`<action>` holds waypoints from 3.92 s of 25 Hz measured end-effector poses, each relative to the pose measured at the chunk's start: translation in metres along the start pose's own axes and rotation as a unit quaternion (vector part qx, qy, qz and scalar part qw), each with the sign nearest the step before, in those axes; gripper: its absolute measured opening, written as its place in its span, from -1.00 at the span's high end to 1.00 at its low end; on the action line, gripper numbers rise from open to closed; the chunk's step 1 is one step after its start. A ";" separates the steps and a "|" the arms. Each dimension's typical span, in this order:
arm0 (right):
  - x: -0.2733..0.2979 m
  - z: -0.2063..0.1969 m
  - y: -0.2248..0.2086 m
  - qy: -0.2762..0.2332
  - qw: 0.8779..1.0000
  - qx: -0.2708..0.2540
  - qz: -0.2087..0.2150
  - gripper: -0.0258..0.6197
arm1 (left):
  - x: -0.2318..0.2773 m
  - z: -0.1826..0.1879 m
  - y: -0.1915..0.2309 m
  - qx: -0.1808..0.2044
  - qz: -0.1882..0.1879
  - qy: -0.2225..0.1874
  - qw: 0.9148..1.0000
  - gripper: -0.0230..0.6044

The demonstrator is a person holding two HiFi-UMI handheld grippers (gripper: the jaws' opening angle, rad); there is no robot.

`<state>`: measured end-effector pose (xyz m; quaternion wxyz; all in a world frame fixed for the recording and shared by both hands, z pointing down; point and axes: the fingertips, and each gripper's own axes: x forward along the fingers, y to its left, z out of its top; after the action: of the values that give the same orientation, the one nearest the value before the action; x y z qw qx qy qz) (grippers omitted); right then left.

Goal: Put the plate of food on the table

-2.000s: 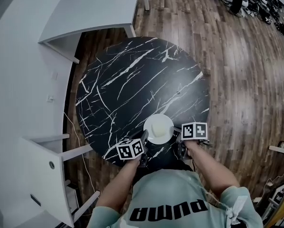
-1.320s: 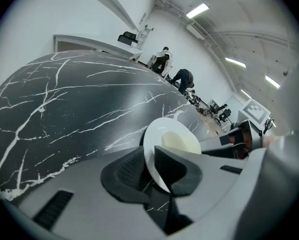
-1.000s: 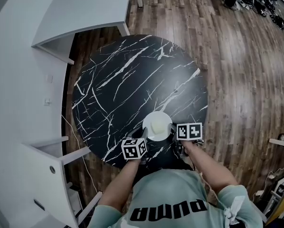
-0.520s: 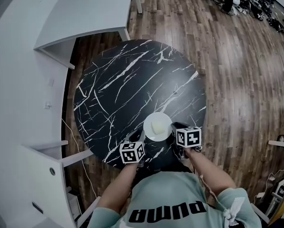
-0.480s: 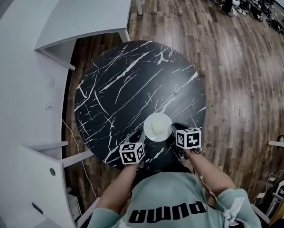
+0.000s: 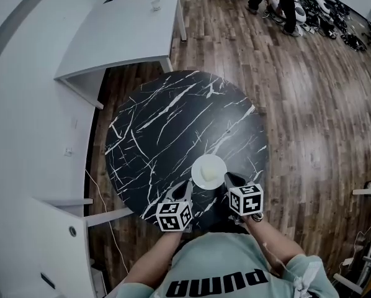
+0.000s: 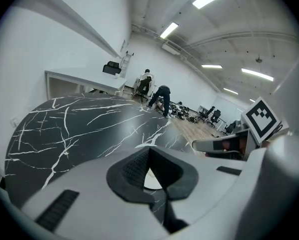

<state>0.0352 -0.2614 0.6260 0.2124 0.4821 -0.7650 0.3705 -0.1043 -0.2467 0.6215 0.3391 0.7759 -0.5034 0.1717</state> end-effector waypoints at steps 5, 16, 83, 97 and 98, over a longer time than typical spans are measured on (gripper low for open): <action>-0.036 0.012 0.024 -0.039 0.999 -0.006 -0.001 0.89 | -0.035 0.010 -0.023 0.008 -0.020 -0.024 0.999 0.90; -0.107 0.022 0.079 -0.122 0.992 -0.013 0.001 0.89 | -0.114 0.034 -0.056 0.041 -0.057 -0.086 0.994 0.91; -0.375 -0.169 0.082 -0.181 0.961 -0.192 0.086 0.89 | -0.300 -0.157 -0.288 0.122 0.021 -0.174 0.977 0.91; -0.398 -0.193 0.077 -0.179 0.959 -0.202 0.091 0.90 | -0.315 -0.166 -0.302 0.103 0.043 -0.203 0.973 0.91; -0.398 -0.194 0.077 -0.178 0.959 -0.202 0.091 0.90 | -0.314 -0.166 -0.302 0.102 0.043 -0.204 0.973 0.90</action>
<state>0.1374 0.1394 0.4500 0.1309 0.4154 -0.8900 0.1348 0.0431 0.1579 0.4415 0.1406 0.8025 -0.5750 0.0746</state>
